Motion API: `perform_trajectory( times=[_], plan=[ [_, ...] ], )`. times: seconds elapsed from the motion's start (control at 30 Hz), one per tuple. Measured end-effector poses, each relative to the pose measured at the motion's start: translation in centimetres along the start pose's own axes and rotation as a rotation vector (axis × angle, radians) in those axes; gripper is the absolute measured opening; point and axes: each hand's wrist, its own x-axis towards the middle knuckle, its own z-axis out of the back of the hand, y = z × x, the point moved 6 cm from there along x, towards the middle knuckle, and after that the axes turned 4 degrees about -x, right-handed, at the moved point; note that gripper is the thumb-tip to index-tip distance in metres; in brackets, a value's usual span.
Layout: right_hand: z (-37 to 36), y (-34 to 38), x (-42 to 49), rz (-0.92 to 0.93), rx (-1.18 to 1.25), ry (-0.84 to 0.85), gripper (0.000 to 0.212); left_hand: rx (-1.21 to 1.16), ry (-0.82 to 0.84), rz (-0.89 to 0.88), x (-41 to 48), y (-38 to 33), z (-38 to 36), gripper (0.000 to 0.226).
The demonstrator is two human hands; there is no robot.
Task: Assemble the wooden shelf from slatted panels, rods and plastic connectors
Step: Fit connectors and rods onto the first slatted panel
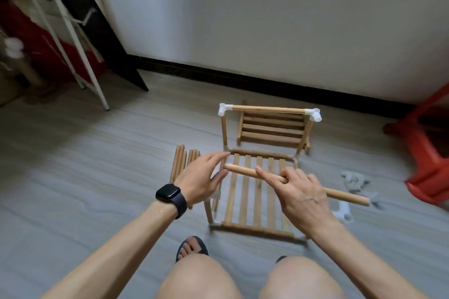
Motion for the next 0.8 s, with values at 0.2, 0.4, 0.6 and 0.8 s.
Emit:
perform_trajectory(
  times=[0.2,0.4,0.6,0.8],
  plan=[
    [-1.6,-0.9,-5.0,-0.077,0.099,0.122,0.062,-0.355,0.007,0.398,-2.9,4.2,-4.2,0.029],
    [-3.8,0.6,-5.9,-0.062,0.189,0.194,0.069,-0.306,0.003,0.354,-2.3,2.9,-4.4,0.029],
    [-4.3,2.5,-4.4,-0.025,0.269,0.152,0.057,-0.322,0.025,0.348,-2.7,3.1,-4.4,0.027],
    [-4.9,3.1,-3.5,0.024,0.249,0.122,0.057,-0.211,0.058,0.323,-2.5,3.2,-4.3,0.008]
  ],
)
